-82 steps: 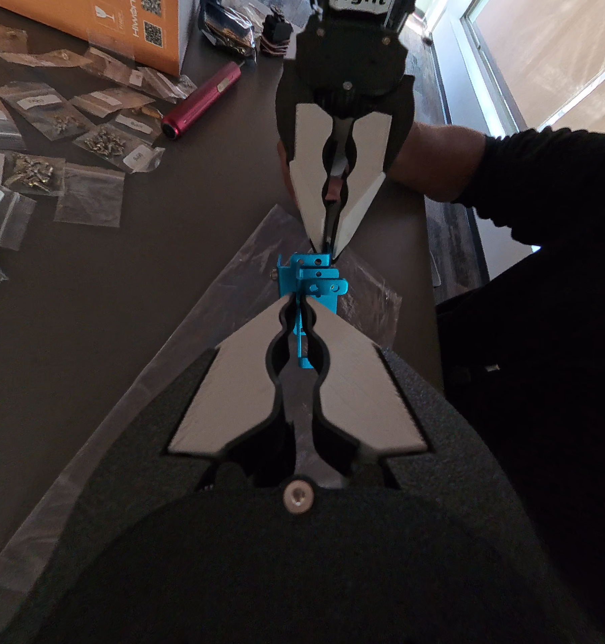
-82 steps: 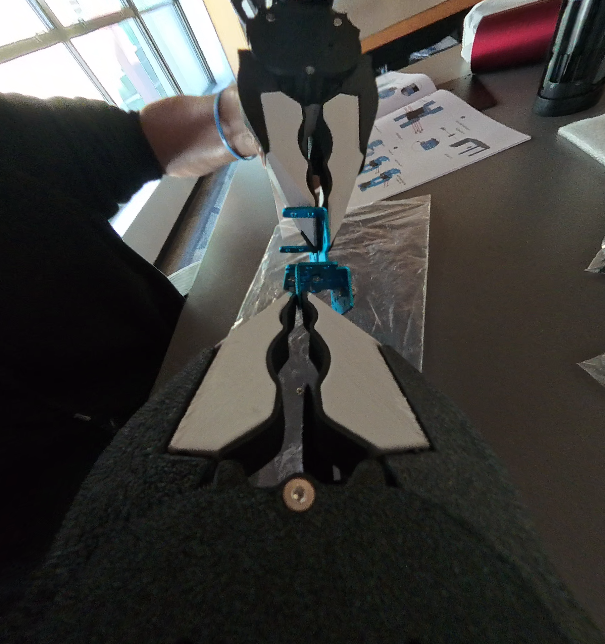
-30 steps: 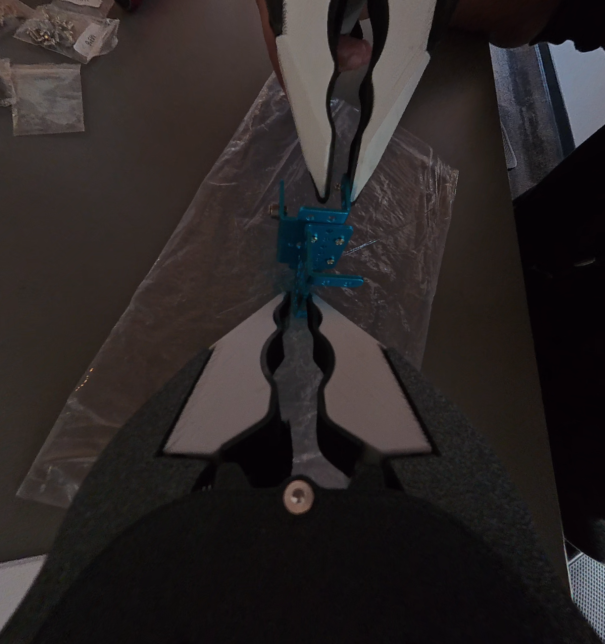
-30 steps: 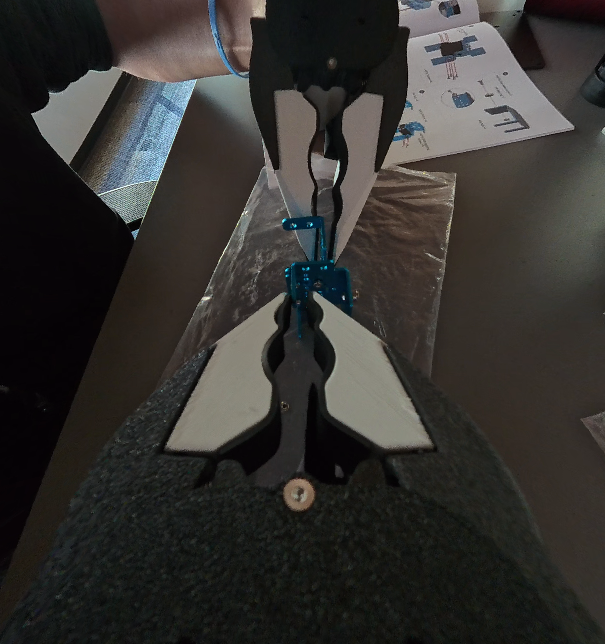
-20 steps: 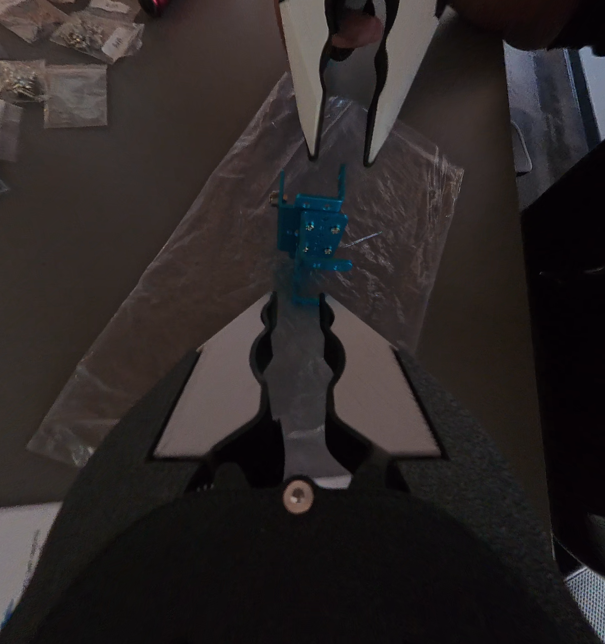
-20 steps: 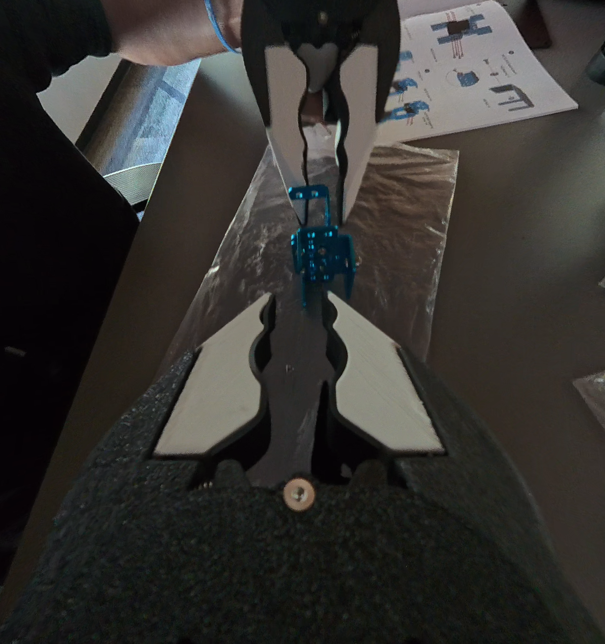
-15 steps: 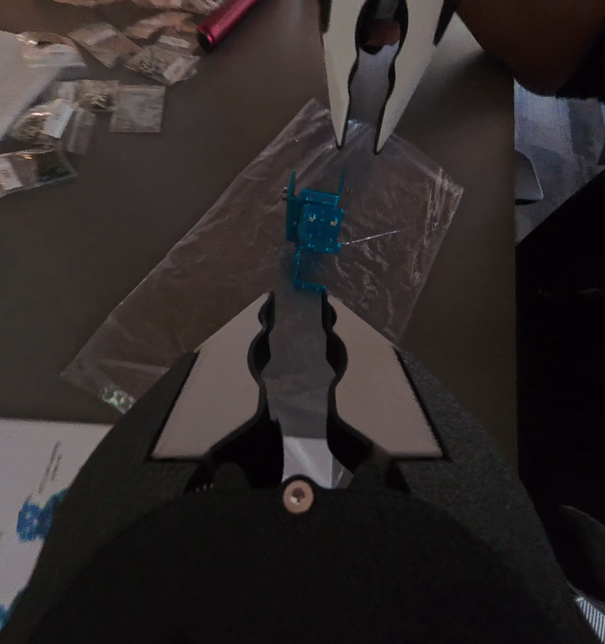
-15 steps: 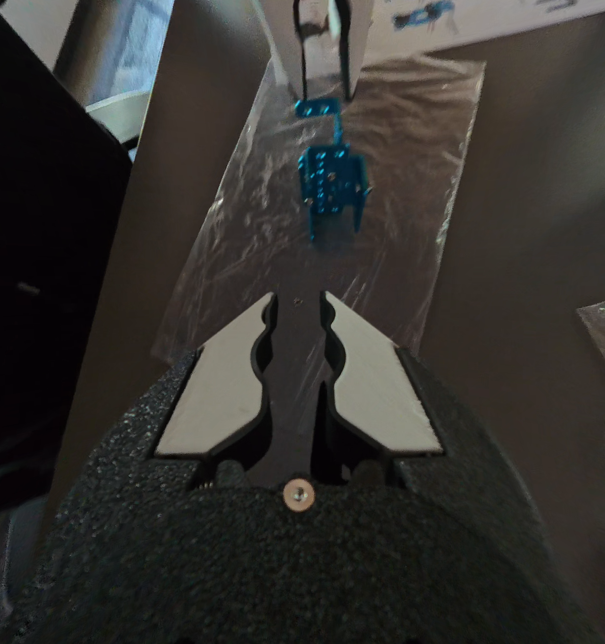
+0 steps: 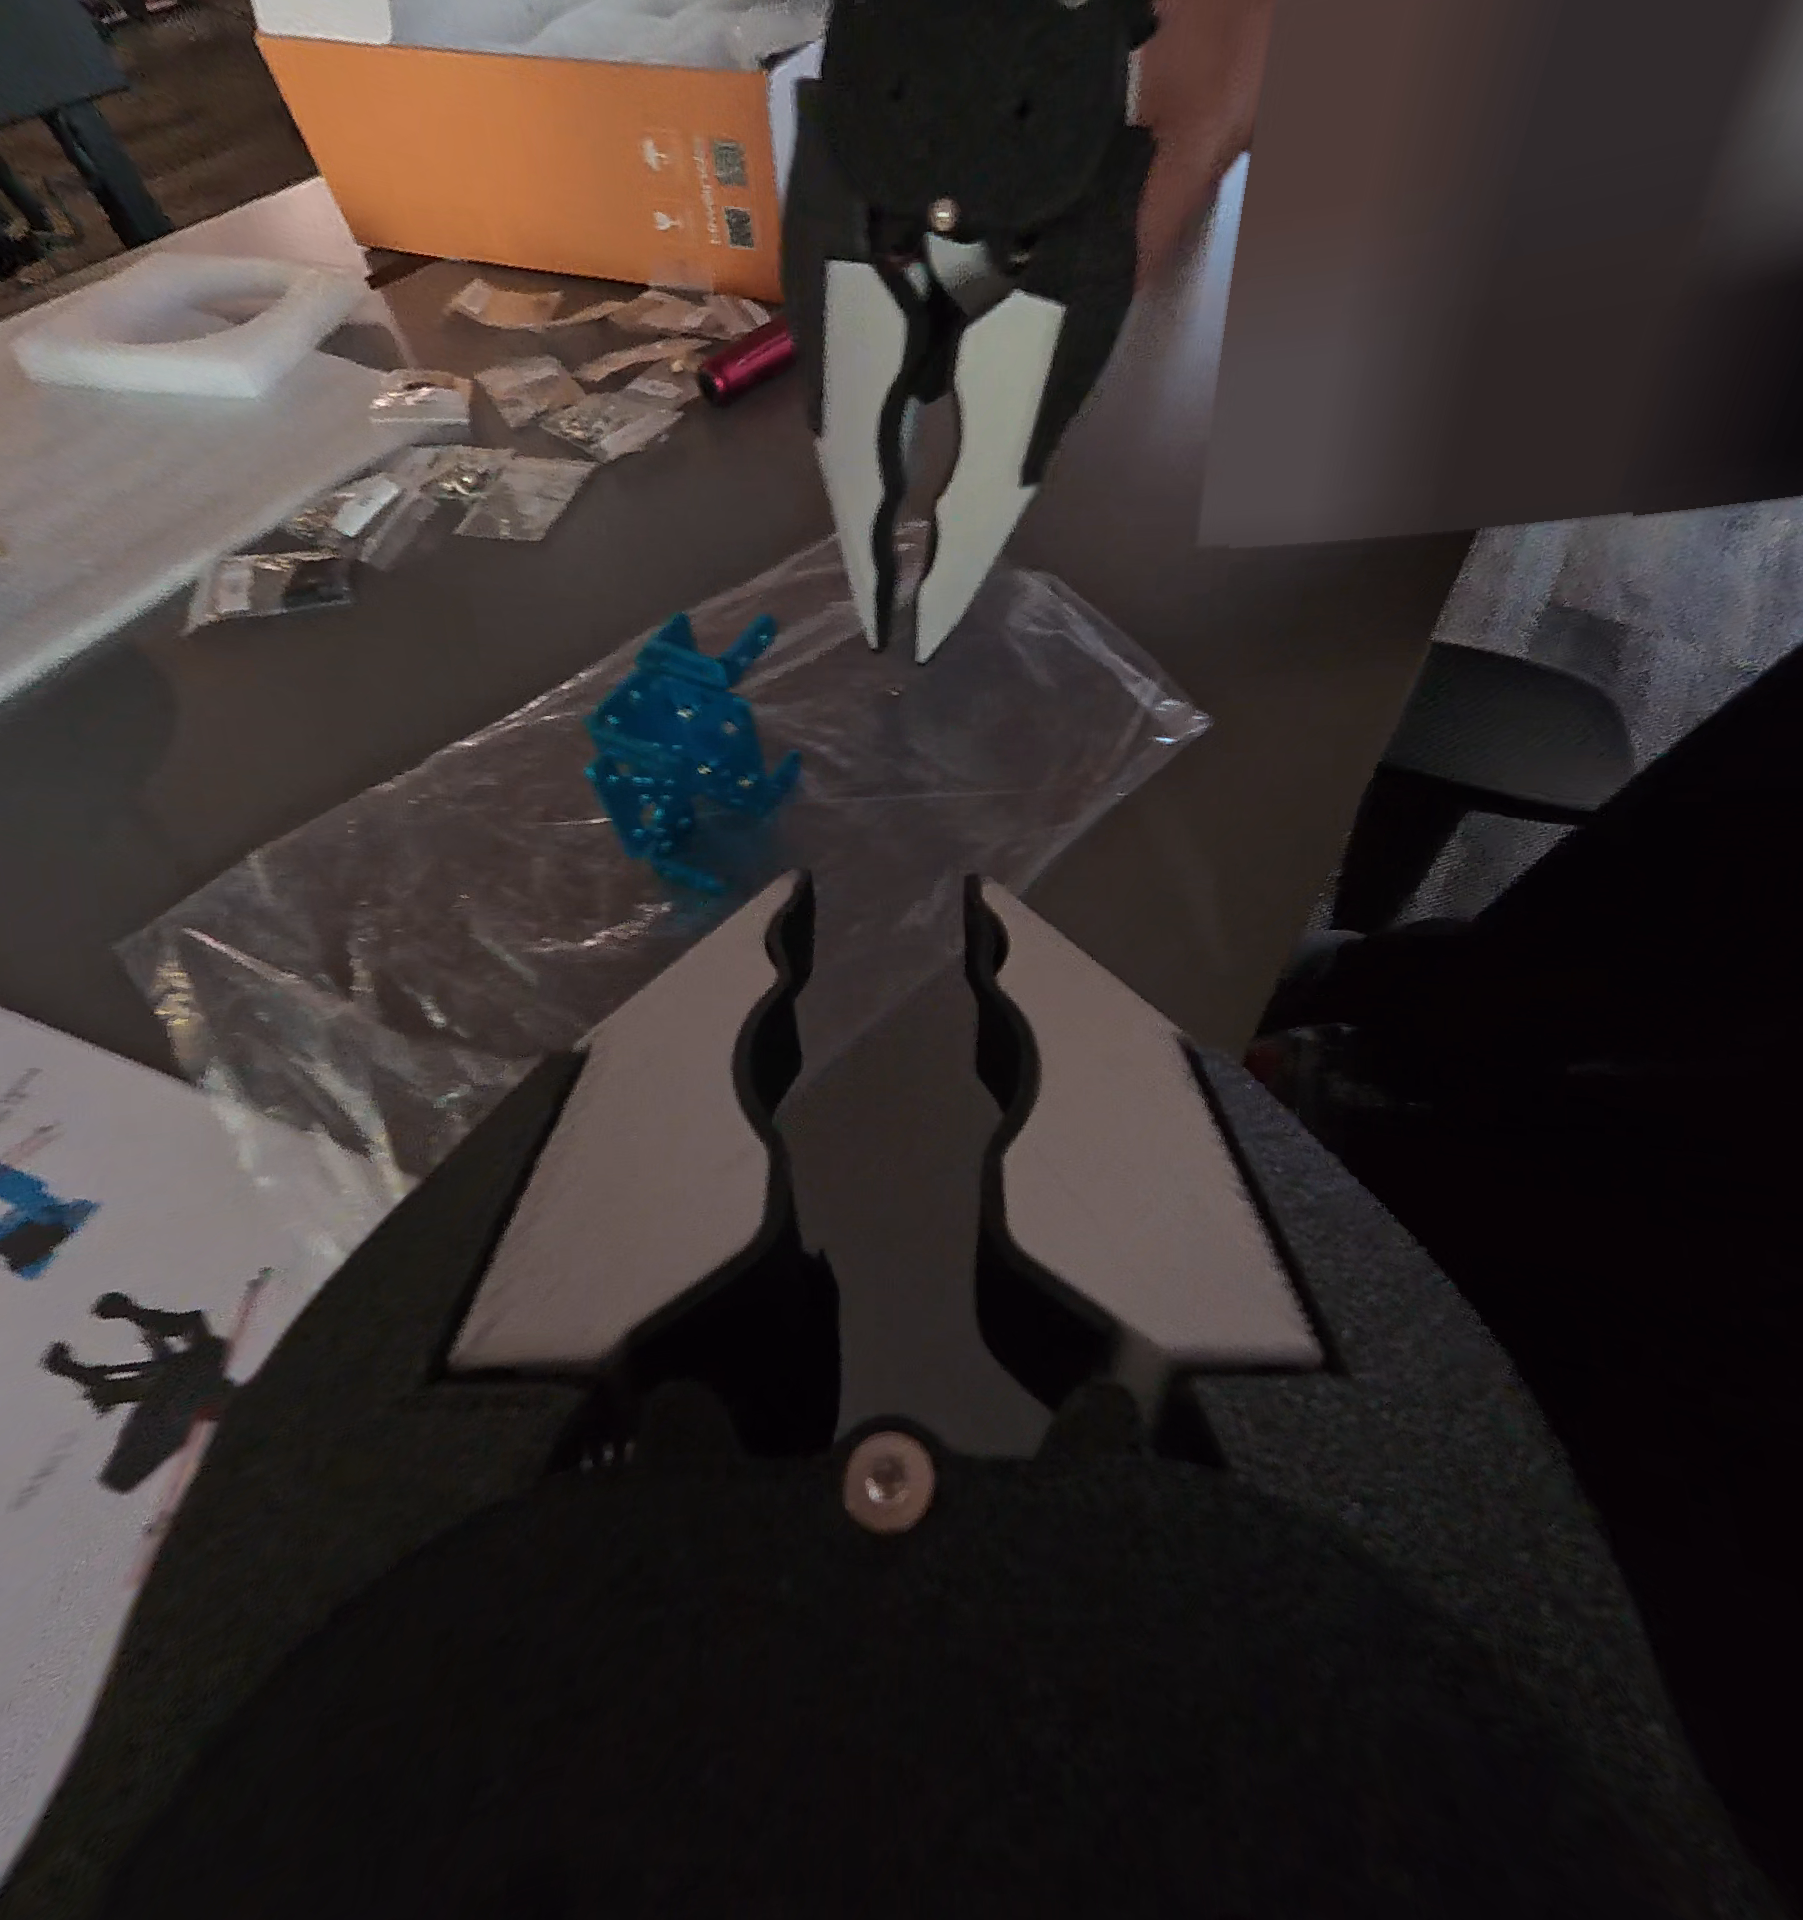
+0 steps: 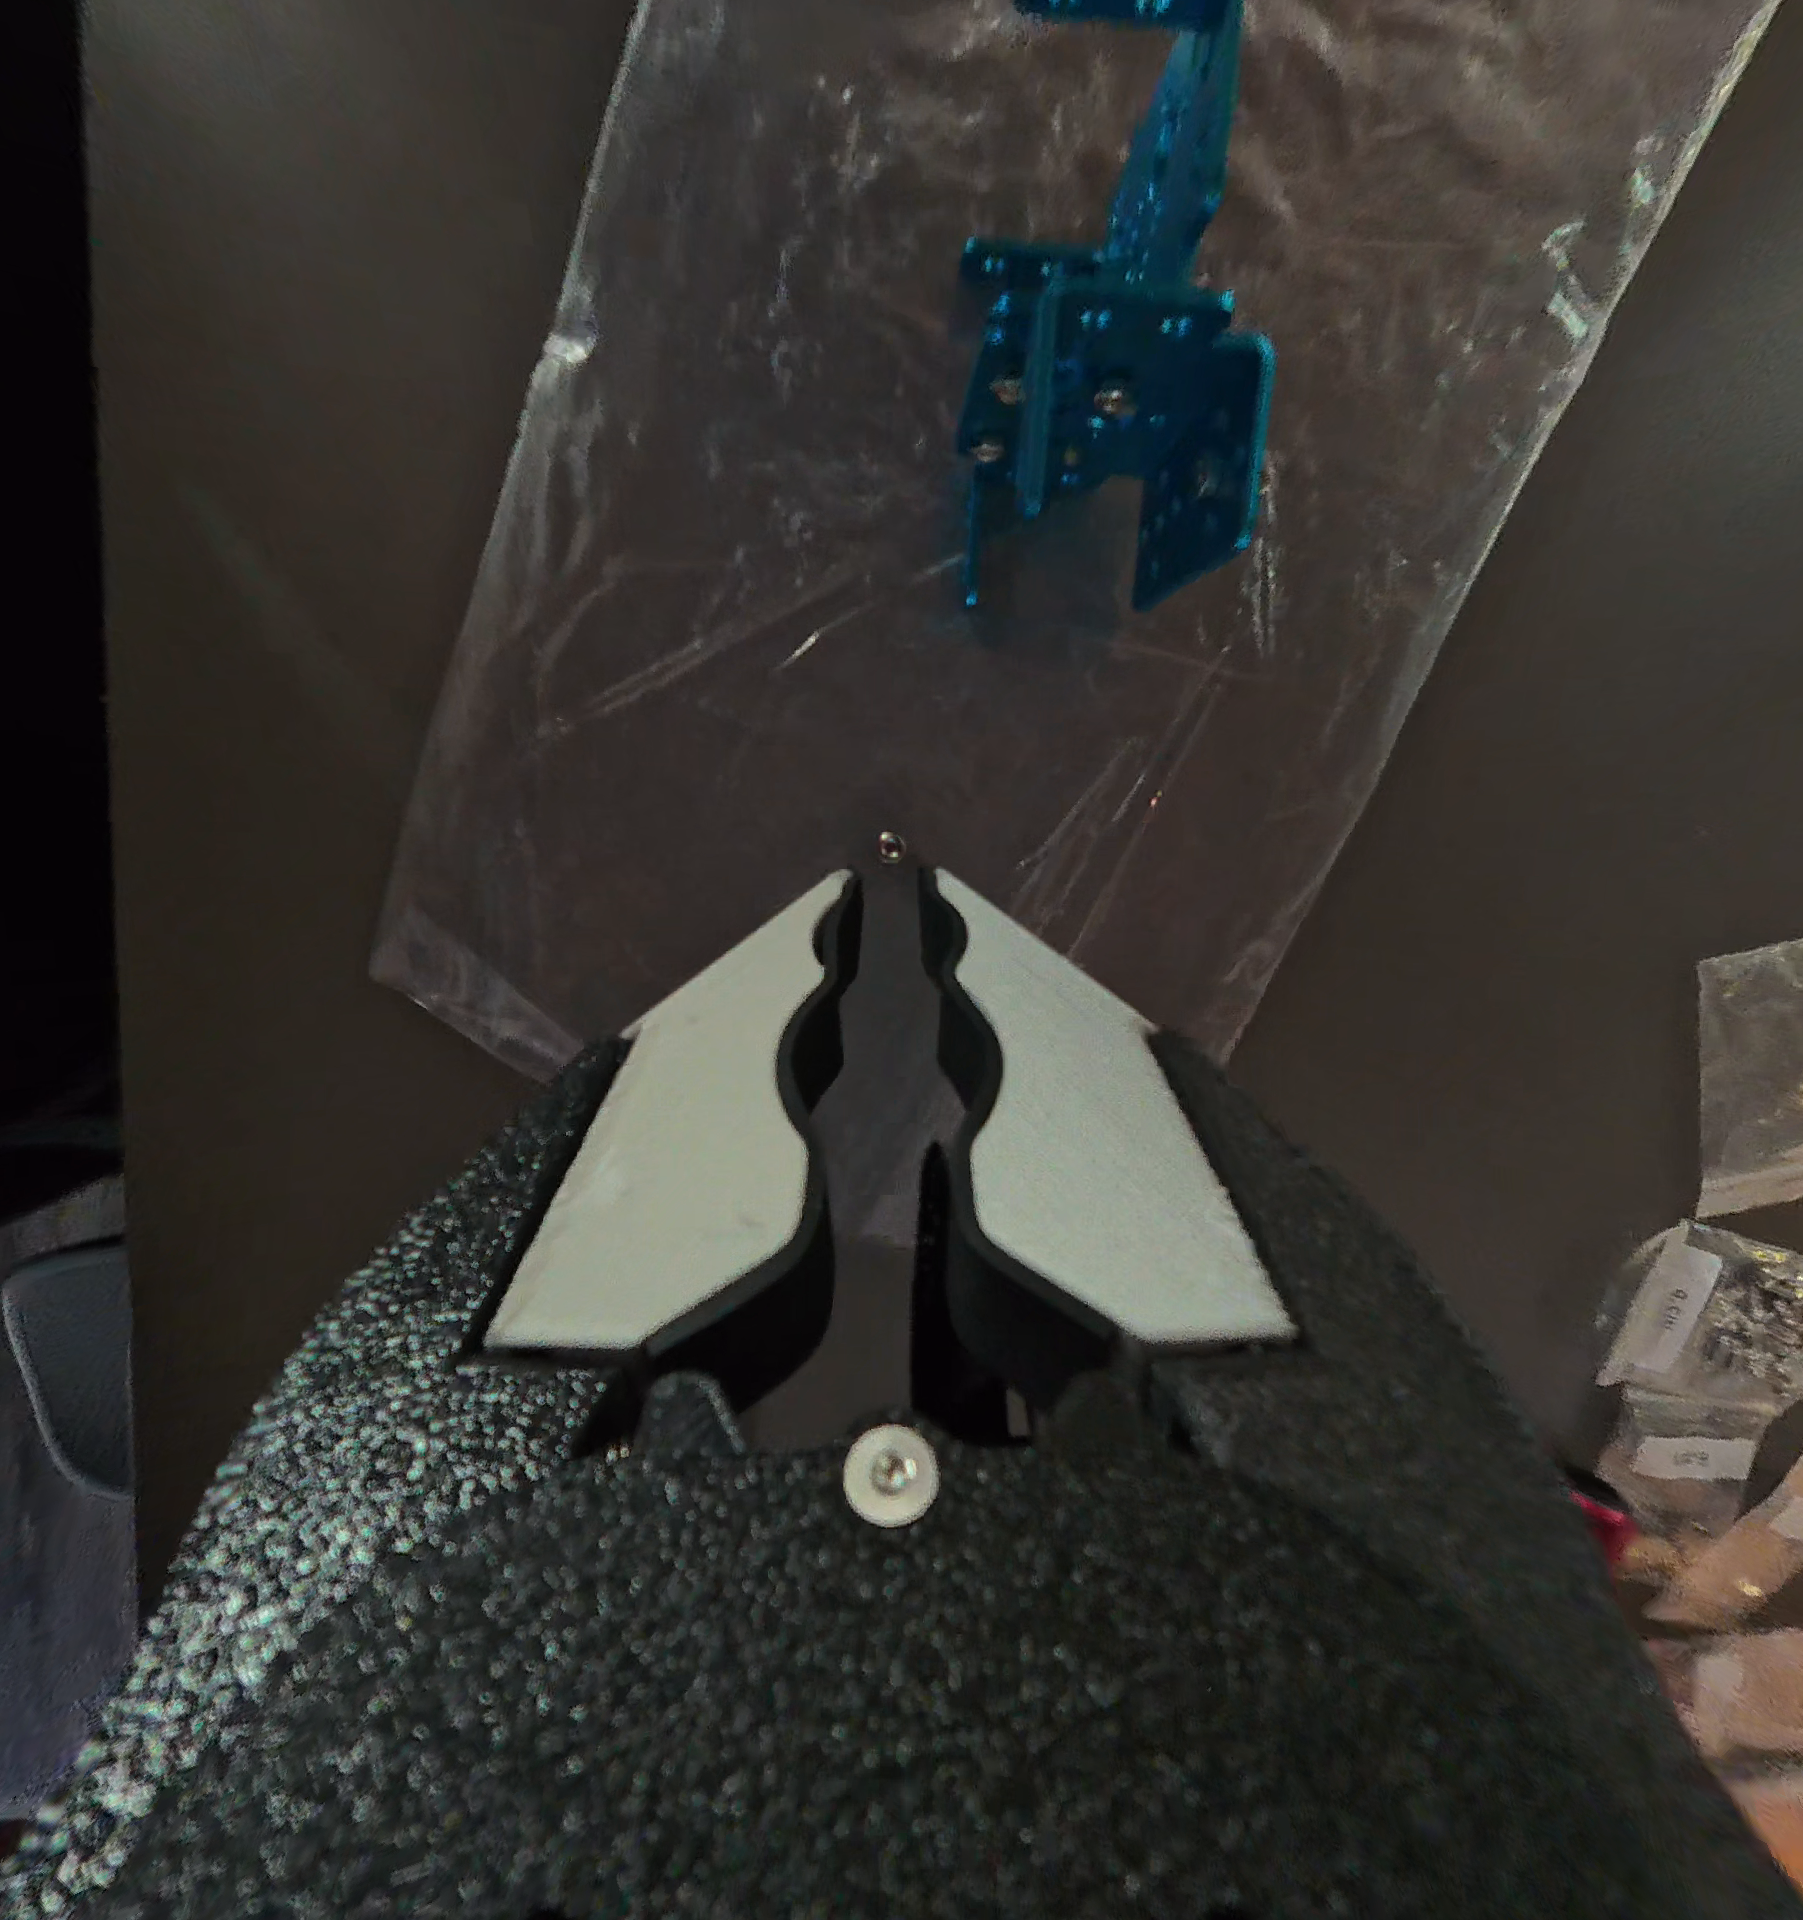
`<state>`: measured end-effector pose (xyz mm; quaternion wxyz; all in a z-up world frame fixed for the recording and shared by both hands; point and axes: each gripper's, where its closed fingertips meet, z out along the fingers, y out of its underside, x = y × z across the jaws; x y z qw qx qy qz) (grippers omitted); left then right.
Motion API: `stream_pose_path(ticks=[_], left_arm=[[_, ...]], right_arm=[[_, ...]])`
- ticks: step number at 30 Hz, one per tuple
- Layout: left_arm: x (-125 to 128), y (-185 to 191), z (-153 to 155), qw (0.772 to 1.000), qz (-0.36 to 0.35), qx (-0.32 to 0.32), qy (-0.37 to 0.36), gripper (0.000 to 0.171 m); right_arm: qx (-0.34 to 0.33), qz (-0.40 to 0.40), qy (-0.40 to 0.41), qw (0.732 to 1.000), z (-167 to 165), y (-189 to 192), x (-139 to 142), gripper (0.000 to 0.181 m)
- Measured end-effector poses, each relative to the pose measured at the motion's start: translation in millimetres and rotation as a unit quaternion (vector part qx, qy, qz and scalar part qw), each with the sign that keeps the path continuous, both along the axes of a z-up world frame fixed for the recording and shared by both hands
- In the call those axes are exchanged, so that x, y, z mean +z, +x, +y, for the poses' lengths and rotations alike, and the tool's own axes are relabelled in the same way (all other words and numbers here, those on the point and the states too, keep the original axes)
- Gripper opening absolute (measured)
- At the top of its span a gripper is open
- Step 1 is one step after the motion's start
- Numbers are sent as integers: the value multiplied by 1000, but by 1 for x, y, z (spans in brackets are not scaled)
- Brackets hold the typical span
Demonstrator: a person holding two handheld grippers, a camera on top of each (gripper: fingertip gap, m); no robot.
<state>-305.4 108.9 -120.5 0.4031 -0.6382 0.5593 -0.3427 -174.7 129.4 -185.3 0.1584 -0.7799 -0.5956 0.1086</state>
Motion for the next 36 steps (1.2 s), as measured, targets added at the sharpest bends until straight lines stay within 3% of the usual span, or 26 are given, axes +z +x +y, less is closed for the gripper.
stream_pose_path(ticks=[11, 25, 30, 36], left_arm=[[0, -12, -14, 997, -62, 26, -49, 31], [3, -7, -6, 994, -81, 31, -70, 31], [-1, -2, 1, 993, -70, 43, -82, 31], [-21, 15, 19, 986, -17, 107, -127, 39]], right_arm=[[50, -76, -41, 995, 2, -4, -10, 9], [100, -143, 4, 985, 2, -4, -10, 4], [92, -122, -10, 988, 2, -4, -10, 4], [69, -45, -10, 997, 7, 5, -10, 4]])
